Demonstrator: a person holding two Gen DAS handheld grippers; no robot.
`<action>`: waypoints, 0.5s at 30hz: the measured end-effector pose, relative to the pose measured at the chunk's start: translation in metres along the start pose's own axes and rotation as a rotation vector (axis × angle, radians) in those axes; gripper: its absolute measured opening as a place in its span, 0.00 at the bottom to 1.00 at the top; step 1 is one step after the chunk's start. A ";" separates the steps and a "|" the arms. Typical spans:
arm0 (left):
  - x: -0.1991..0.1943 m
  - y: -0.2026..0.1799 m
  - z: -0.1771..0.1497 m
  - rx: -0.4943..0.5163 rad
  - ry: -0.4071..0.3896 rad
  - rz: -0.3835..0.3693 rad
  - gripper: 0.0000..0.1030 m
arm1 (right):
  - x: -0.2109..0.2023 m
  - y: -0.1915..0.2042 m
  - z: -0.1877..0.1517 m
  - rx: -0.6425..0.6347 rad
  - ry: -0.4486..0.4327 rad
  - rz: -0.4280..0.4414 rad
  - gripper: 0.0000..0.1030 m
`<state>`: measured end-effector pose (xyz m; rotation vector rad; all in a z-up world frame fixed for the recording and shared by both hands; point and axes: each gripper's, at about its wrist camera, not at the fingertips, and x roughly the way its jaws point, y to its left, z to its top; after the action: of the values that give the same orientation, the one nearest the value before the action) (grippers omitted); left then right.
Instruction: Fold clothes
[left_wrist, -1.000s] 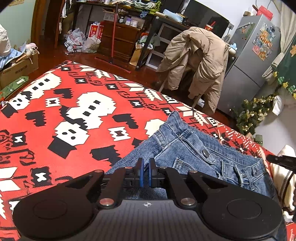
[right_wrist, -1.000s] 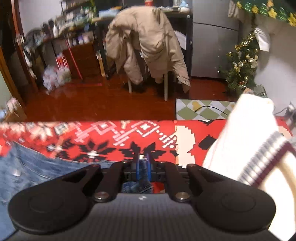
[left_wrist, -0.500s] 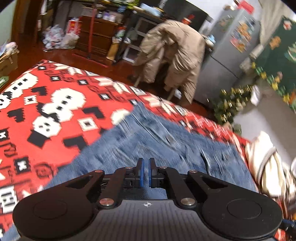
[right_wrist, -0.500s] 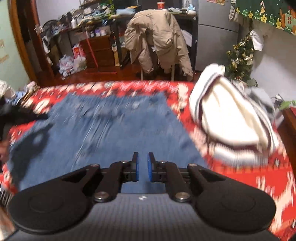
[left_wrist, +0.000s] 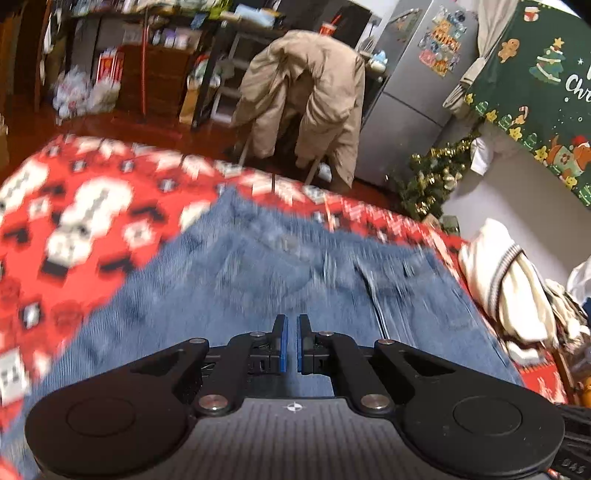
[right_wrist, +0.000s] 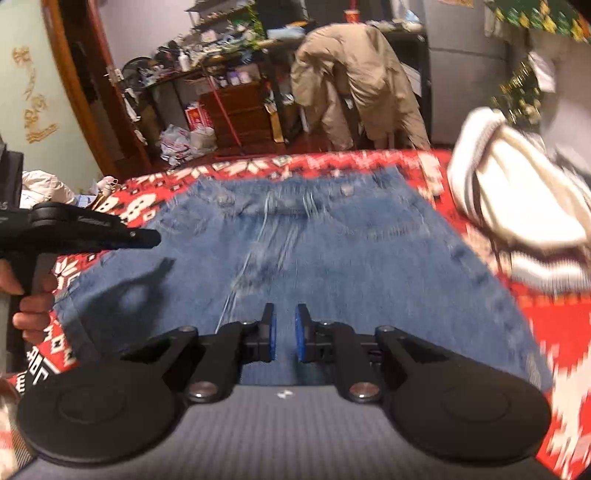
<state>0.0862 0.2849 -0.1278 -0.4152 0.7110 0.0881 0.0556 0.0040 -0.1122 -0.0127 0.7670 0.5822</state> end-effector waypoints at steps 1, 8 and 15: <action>0.007 0.001 0.007 -0.005 -0.002 0.001 0.03 | 0.005 -0.002 0.009 -0.010 -0.003 0.001 0.11; 0.078 -0.020 0.061 0.070 0.047 -0.011 0.03 | 0.072 -0.021 0.087 -0.091 -0.011 0.010 0.10; 0.148 -0.038 0.075 0.129 0.146 -0.016 0.00 | 0.193 -0.027 0.139 -0.065 0.039 0.022 0.08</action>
<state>0.2526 0.2707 -0.1599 -0.3063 0.8524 -0.0036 0.2697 0.1062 -0.1434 -0.0760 0.7864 0.6290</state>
